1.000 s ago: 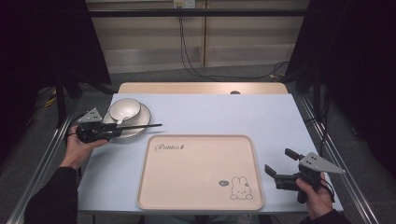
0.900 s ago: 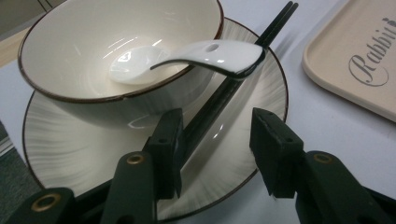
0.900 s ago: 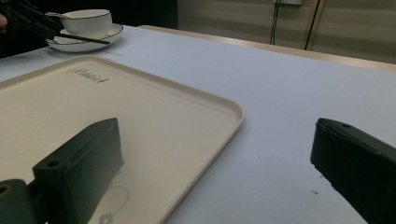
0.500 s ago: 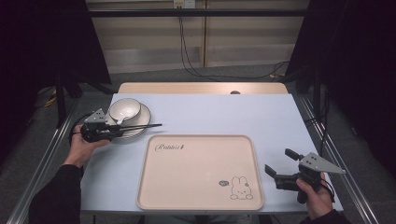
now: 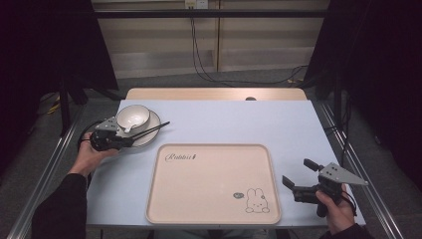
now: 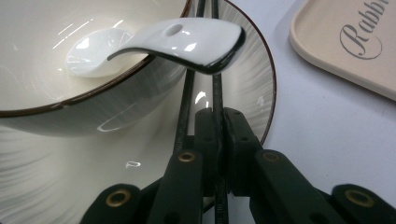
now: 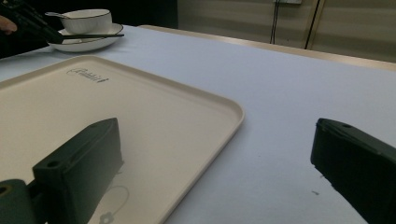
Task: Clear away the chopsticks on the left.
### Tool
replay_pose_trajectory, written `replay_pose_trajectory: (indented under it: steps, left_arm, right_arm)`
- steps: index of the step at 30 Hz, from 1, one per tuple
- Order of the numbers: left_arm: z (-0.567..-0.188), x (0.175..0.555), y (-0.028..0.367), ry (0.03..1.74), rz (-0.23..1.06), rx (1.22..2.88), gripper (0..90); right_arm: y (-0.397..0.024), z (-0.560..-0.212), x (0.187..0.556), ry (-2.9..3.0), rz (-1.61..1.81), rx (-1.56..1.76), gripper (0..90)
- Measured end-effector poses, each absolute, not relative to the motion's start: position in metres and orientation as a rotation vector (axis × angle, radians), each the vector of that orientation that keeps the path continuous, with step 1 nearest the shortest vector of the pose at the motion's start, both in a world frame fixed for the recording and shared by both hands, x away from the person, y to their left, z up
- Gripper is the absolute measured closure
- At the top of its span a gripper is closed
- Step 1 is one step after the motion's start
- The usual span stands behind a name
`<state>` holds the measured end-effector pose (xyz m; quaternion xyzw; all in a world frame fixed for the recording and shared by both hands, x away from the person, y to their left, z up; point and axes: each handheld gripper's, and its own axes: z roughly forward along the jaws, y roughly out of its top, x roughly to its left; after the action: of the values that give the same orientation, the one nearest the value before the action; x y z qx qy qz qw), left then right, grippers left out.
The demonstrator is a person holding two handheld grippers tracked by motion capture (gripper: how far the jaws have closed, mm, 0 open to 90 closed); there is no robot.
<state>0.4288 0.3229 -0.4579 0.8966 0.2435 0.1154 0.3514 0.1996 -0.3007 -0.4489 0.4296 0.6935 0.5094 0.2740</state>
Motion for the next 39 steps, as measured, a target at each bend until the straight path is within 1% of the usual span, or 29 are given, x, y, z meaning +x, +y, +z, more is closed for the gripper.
replay_pose_trajectory:
  steps: [8,11,12,14,15,16,20,26,29,30,39]
  left_arm:
    - [-0.454,0.428,0.322,0.695,0.232,2.285,85.6]
    - [-0.451,0.426,0.322,0.711,0.236,2.282,85.7]
    - [-0.451,0.425,0.322,0.713,0.211,2.259,85.7]
    - [-0.449,0.423,0.322,0.724,0.216,2.247,85.7]
    - [-0.448,0.422,0.323,0.718,0.191,2.241,85.8]
    - [-0.447,0.421,0.322,0.718,0.202,2.243,85.8]
    - [-0.443,0.419,0.32,0.728,0.18,2.216,85.8]
    - [-0.432,0.406,0.318,0.749,0.162,2.181,85.8]
    - [-0.427,0.394,0.318,0.772,0.129,2.135,85.8]
    - [-0.425,0.391,0.318,0.78,0.141,2.142,85.8]
    - [-0.418,0.362,0.318,0.831,0.112,2.066,85.9]
  right_arm:
    - [-0.301,-0.449,0.2,1.862,1.37,1.161,1.5]
    - [-0.301,-0.449,0.2,1.863,1.371,1.161,1.6]
    - [-0.3,-0.449,0.2,1.859,1.373,1.166,1.6]
    - [-0.301,-0.449,0.2,1.859,1.371,1.161,1.6]
    - [-0.301,-0.449,0.2,1.86,1.371,1.16,1.6]
    - [-0.301,-0.449,0.2,1.86,1.372,1.159,1.6]
    - [-0.301,-0.449,0.2,1.859,1.372,1.162,1.6]
    - [-0.301,-0.449,0.2,1.859,1.373,1.16,1.6]
    - [-0.3,-0.448,0.2,1.862,1.377,1.16,1.6]
    - [-0.3,-0.448,0.2,1.86,1.375,1.159,1.6]
    - [-0.3,-0.448,0.199,1.858,1.377,1.161,1.6]
